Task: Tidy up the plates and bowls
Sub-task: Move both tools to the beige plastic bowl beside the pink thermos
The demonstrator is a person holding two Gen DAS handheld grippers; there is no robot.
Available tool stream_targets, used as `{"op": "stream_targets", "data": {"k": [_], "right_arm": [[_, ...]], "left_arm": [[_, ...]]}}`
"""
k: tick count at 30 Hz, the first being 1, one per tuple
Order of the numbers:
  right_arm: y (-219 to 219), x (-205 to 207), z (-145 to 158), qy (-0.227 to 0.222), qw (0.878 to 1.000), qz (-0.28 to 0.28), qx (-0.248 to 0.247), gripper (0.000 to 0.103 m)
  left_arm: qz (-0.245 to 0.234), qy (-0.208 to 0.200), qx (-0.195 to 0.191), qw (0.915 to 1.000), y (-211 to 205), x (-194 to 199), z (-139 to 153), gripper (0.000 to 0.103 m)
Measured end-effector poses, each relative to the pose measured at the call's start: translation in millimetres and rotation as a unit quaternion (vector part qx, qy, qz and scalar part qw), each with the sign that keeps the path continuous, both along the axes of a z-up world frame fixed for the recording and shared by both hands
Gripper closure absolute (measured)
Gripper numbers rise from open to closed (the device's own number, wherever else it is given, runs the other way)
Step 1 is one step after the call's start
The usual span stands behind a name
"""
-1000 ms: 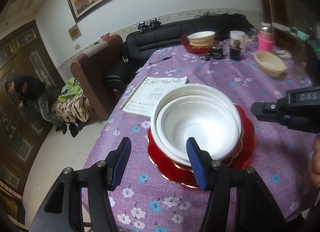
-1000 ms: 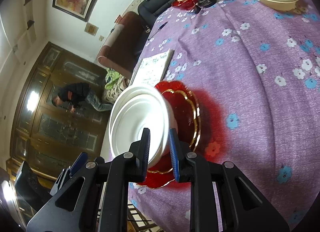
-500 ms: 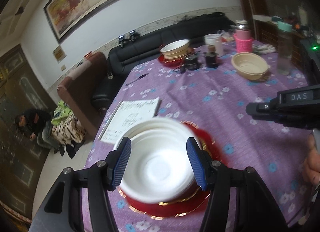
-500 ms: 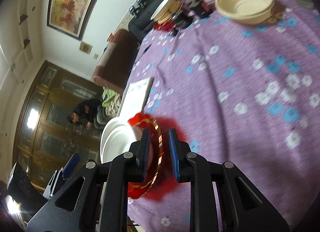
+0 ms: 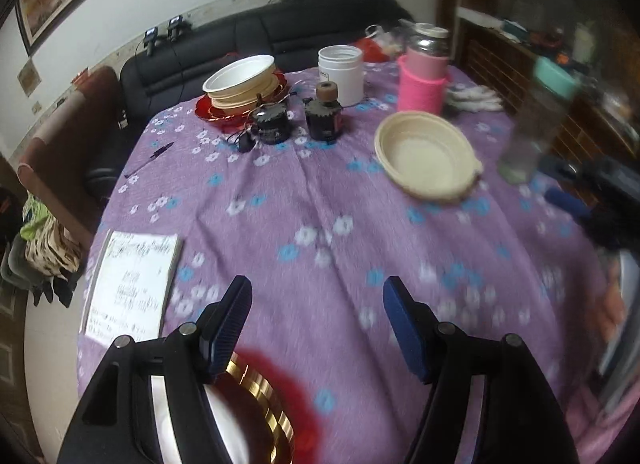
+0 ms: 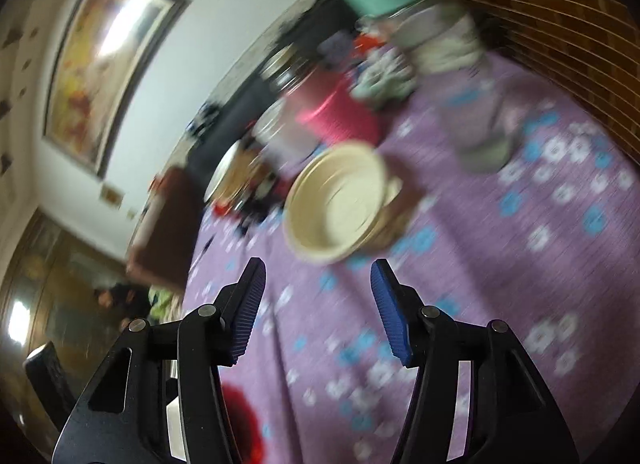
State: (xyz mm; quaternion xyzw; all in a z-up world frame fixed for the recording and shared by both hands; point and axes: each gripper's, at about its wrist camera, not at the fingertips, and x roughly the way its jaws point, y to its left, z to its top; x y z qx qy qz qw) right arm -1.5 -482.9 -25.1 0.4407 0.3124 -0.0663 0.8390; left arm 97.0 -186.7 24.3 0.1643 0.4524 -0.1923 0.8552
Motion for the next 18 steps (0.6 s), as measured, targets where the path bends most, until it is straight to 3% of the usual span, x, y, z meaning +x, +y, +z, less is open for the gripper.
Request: {"op": "stream_targets", "data": {"k": [5, 8, 13, 18], "right_arm": [[-26, 38, -27, 0.038, 0.998, -0.033, 0.026, 0.047], [-31, 54, -45, 0.052, 0.997, -0.036, 0.044, 0.047], [-33, 64, -69, 0.035, 0.994, -0.002, 0.108, 0.047], [-27, 66, -75, 0.029, 0.992, 0.005, 0.123, 0.047]], "left_arm": [[0.033, 0.032, -0.02, 0.9987, -44, 57, -15, 0.033], [0.058, 0.029, -0.017, 0.9977, -60, 80, -25, 0.033], [0.092, 0.03, -0.027, 0.9949, -82, 114, -46, 0.033], [0.119, 0.038, -0.047, 0.991, -92, 128, -63, 0.033]]}}
